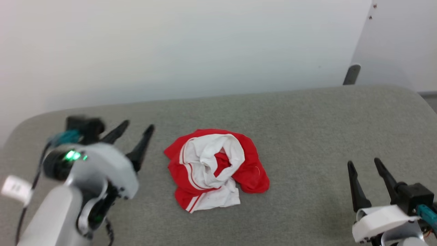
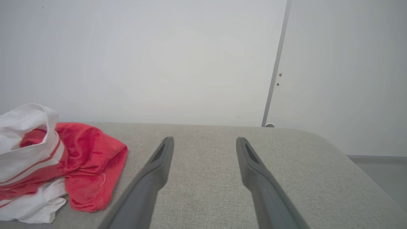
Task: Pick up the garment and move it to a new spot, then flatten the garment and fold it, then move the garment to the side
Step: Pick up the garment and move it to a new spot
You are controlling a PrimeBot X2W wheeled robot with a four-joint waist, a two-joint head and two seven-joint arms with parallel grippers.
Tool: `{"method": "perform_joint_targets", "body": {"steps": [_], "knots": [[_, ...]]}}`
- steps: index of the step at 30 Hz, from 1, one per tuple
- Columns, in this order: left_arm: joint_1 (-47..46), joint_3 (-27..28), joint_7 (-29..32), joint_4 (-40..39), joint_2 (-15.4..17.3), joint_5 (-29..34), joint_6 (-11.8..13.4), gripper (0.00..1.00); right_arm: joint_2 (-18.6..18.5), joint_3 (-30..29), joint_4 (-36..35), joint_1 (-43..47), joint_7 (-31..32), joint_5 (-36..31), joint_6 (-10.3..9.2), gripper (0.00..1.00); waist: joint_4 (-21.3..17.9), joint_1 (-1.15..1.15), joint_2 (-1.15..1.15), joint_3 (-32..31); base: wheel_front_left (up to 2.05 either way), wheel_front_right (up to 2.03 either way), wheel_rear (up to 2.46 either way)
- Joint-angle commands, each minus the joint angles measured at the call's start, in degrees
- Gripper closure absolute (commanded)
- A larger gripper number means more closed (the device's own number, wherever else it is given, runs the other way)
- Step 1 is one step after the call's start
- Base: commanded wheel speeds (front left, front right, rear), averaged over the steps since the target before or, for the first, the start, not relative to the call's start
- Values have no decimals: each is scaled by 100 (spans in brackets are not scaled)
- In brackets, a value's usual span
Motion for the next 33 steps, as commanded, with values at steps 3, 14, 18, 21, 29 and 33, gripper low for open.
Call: {"method": "perform_joint_targets", "body": {"steps": [3,14,18,21,29,33], "knots": [[415,196,-431,-180,83,55,74,0,-18,-19,-36,143,3,11,-4,0,171,0,0,-167,0,0,0],[1804,777,-1943,-371,216,209,286,0,-7,-217,-112,520,-32,40,-4,0,449,0,0,-318,0,0,0],[2085,867,-2272,-245,161,139,245,0,27,-274,-132,628,-39,18,-4,0,536,0,0,-321,0,0,0],[2269,944,-2457,-140,147,115,272,0,40,-301,-155,641,-36,7,-4,0,582,0,0,-320,0,0,0],[2430,1020,-2669,-58,134,10,221,0,55,-345,-218,713,-7,-6,-4,0,641,0,0,-301,0,0,0],[2422,1014,-2661,-57,147,-21,212,0,47,-318,-225,681,-4,18,-4,0,644,0,0,-282,0,0,0]]}}
